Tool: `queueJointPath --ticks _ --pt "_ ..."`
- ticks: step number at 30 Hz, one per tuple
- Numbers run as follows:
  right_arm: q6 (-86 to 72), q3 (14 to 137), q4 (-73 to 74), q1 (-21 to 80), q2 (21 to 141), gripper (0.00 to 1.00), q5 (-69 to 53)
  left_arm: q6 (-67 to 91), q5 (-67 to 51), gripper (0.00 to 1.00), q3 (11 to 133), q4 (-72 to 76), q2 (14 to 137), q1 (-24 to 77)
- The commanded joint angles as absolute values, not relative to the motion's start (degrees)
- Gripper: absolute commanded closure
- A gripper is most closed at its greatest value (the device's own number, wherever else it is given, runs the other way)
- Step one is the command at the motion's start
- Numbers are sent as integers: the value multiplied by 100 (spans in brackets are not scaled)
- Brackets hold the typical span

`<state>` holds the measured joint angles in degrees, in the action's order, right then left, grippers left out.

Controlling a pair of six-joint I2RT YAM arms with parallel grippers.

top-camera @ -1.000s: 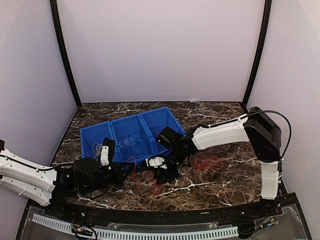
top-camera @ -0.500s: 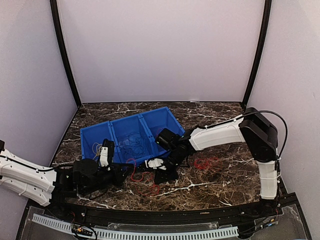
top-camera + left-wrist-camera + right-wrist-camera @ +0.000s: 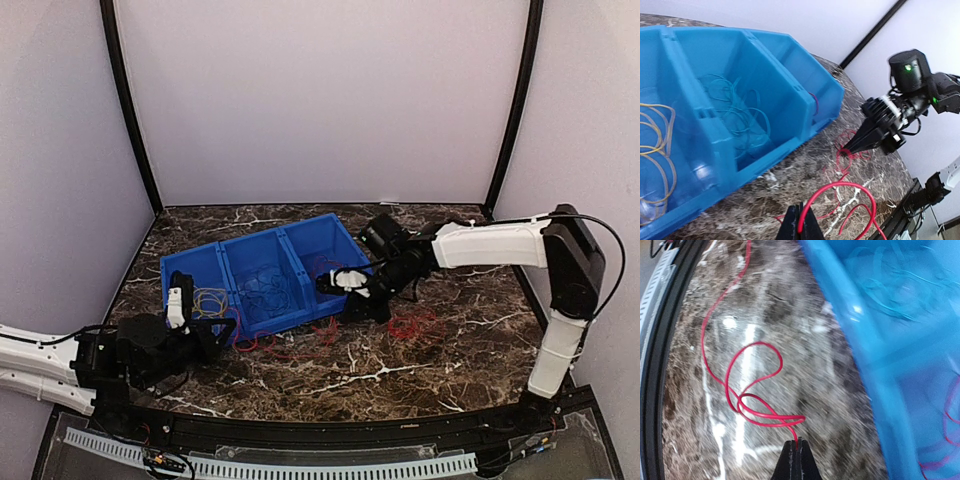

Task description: Untangle the cables

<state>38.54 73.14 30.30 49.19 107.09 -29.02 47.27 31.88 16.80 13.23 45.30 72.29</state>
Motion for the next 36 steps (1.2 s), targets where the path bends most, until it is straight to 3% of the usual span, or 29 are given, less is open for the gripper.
queueJointPath --ticks 1,8,18,28,33,36 --pt "3955 6986 3363 4035 9949 100 -2512 5471 4478 100 1860 -1278 2990 7269" --pt "4136 6806 3621 2794 9227 100 -2349 6098 5238 100 2441 -3916 1493 7269" --pt "3872 7257 3537 1585 9384 100 -2242 5859 5866 100 3105 -4282 1905 7269" --pt "3394 7487 3068 1304 9466 100 -1793 5387 6035 100 3263 -3855 2144 7269" --pt "3285 7739 3007 1431 9566 100 -2329 3923 5717 100 3011 -2131 2322 7269" --pt "3159 7925 2985 1877 9593 100 -2398 3214 5522 100 3191 -1203 3022 7261"
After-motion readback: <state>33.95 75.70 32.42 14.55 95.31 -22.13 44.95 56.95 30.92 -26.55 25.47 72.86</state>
